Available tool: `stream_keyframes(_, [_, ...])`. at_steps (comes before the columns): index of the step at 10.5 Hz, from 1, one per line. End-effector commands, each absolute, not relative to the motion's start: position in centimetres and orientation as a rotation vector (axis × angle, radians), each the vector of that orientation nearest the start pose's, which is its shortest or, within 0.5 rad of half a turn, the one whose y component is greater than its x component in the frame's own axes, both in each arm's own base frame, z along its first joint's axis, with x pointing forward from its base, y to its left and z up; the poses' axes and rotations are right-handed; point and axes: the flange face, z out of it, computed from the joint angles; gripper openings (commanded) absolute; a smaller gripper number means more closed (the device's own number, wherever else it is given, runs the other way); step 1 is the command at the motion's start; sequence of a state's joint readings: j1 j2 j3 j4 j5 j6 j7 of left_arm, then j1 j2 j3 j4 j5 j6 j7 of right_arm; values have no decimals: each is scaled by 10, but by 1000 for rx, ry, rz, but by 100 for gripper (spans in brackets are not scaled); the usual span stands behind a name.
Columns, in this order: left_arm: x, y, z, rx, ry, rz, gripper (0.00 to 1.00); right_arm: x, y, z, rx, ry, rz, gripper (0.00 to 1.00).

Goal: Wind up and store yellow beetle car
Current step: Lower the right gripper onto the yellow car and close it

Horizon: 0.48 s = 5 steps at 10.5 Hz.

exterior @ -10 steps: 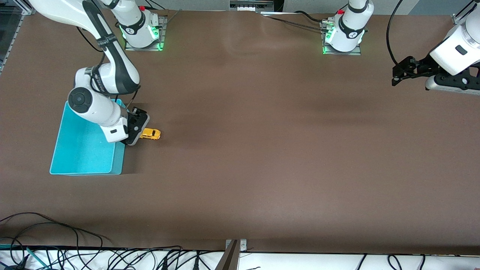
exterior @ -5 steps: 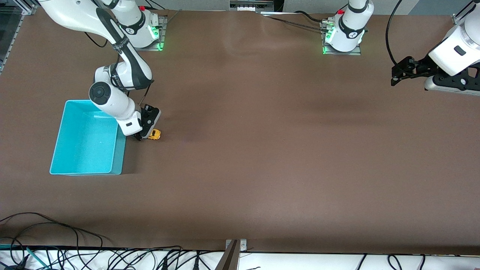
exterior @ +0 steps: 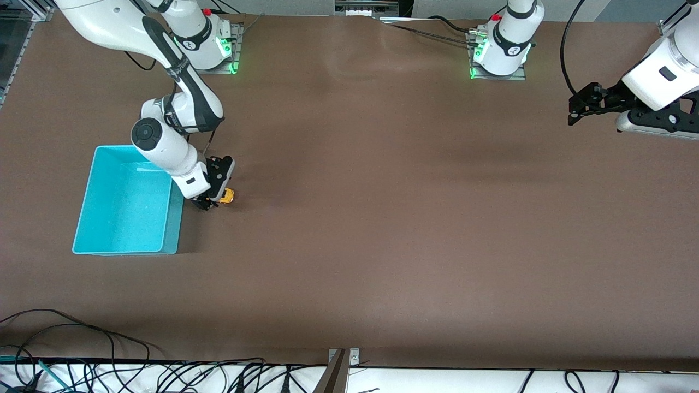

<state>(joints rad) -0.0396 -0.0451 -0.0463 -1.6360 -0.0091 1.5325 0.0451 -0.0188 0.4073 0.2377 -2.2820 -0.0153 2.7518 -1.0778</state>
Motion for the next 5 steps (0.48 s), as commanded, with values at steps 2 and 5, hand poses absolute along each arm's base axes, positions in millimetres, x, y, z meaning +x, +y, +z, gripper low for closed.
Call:
stream_keyframes(2, [537,-50,621,-3155,190,100,100,516,109,170,-2467,-1863,-171,100])
stream_keyframes(5, [537,-50,621,-3155,190,100,100,521,96,177,-2425,-1941,-187,54])
